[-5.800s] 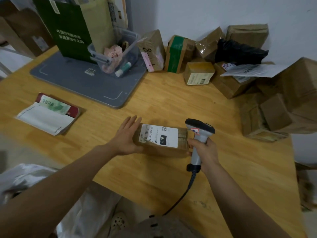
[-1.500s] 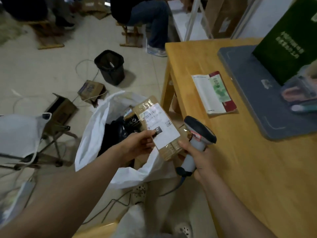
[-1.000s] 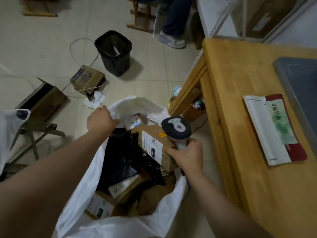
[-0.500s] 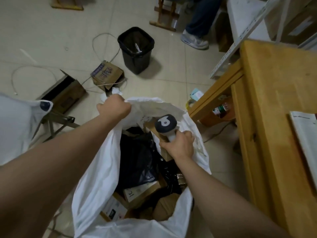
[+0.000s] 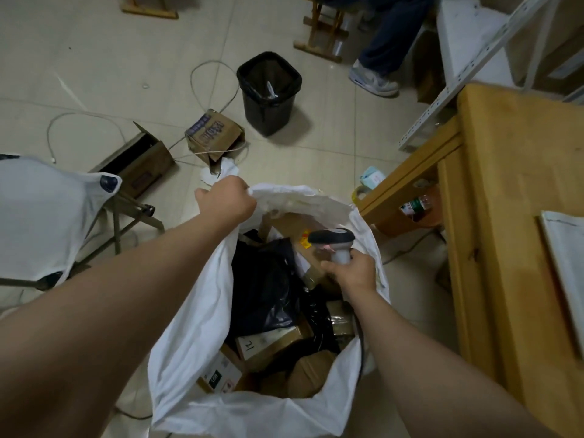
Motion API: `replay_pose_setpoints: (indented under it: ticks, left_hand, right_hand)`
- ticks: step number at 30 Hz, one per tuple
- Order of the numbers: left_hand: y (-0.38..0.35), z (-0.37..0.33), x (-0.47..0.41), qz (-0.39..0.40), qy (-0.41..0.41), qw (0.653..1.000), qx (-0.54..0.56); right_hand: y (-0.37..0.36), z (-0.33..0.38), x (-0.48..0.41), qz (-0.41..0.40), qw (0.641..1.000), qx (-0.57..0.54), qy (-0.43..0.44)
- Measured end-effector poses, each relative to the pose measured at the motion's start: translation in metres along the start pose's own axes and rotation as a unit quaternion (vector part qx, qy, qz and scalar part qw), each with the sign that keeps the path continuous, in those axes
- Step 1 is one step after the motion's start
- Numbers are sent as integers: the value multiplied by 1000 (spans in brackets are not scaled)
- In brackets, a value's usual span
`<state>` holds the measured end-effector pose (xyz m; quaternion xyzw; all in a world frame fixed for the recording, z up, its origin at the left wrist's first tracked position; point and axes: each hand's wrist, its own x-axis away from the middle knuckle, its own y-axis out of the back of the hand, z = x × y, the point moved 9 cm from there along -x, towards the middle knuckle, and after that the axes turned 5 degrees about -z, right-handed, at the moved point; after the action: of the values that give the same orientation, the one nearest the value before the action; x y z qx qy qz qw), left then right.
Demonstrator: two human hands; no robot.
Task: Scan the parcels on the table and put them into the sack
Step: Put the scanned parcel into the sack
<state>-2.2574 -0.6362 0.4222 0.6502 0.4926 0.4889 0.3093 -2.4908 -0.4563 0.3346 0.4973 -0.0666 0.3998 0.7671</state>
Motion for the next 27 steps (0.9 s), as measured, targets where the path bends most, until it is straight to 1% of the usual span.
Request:
replay_pose_setpoints:
  ticks: [2,4,6,7,9,11,14,17,19,21,24,27]
  left_hand:
    - [-2,-3,9,10,-9,999,-28]
    - [-9,-13,23,22,-22,996,-85]
    - [-13,-31,43,6,-41,992,-118]
    - [-15,-45,56,-3,-57,992,-115]
    - [-25,-78,87,23,-101,988,-114]
    - [-39,-115,123,68,-142,980,-118]
    - [-48,-172,176,90,-219,965,-114]
    - [-56,-232,234,105,-316,938,-95]
    - [-61,-274,273,107,-372,918,-88]
    - [-73,-315,316,121,-426,892,-88]
    - [-87,-366,388,126,-502,852,-82]
    - [-105,-403,466,141,-564,809,-87]
  right_hand:
    - [17,-8,12,-11,999,-44,-21]
    - [35,-22,31,-2,993,-105,-55]
    - [58,-35,55,11,977,-184,-105]
    - [70,-42,68,16,964,-232,-133]
    - [91,-53,95,30,930,-319,-179]
    - [116,-59,119,38,900,-388,-195]
    - [163,-69,154,39,856,-470,-210]
    - [221,-96,190,4,825,-515,-232]
    - [262,-122,210,-36,795,-562,-226]
    - [302,-152,232,-72,745,-631,-205]
    - [351,-204,265,-110,633,-751,-155]
    - [392,-268,299,-154,540,-820,-108]
